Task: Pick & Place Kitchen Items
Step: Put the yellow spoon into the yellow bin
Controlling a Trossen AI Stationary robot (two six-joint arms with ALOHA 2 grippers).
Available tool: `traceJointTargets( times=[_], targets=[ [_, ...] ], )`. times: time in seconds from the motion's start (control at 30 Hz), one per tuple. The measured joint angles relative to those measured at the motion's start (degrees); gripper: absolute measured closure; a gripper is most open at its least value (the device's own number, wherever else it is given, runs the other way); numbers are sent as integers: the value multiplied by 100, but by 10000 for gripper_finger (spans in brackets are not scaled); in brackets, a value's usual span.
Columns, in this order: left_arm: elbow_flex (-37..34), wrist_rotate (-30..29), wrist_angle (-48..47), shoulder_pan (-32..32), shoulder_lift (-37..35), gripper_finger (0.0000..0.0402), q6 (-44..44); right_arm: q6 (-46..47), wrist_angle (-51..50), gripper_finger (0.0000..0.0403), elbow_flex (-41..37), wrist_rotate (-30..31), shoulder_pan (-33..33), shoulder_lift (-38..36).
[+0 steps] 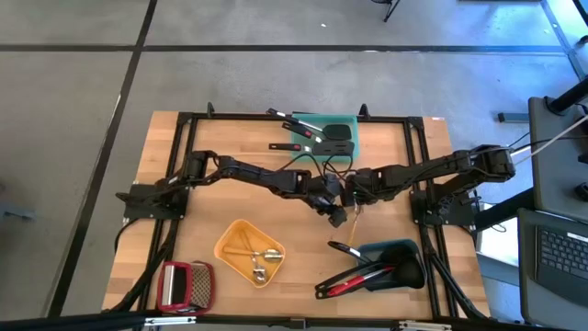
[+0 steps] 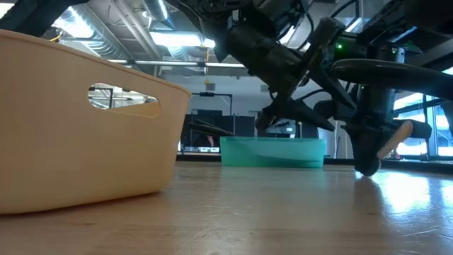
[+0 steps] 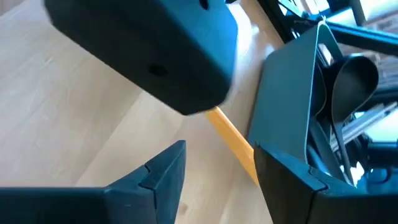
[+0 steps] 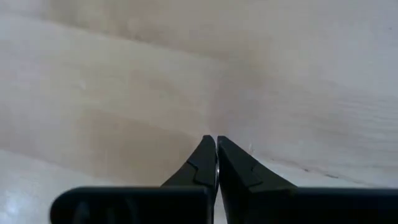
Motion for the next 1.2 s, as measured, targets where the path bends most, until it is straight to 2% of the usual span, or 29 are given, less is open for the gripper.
traceJointTargets(
  times=[0.33,0.6,0.73,0.97,1.2],
  targets=[
    [44,-627,-269,-87,9,198,-202,613,503,394,2,262,-63,302],
    [129,-771,-169,-140,8,197,-536,786,577,394,6,233,-142,375],
    [288,-566,200,-133,-20,197,-852,798,602,394,-4,215,-146,375],
    [350,-171,-6,-169,-28,197,-1442,802,592,394,-2,224,-146,375],
    [348,-148,-149,-369,62,197,-2208,822,588,394,-2,239,-146,375]
  ],
)
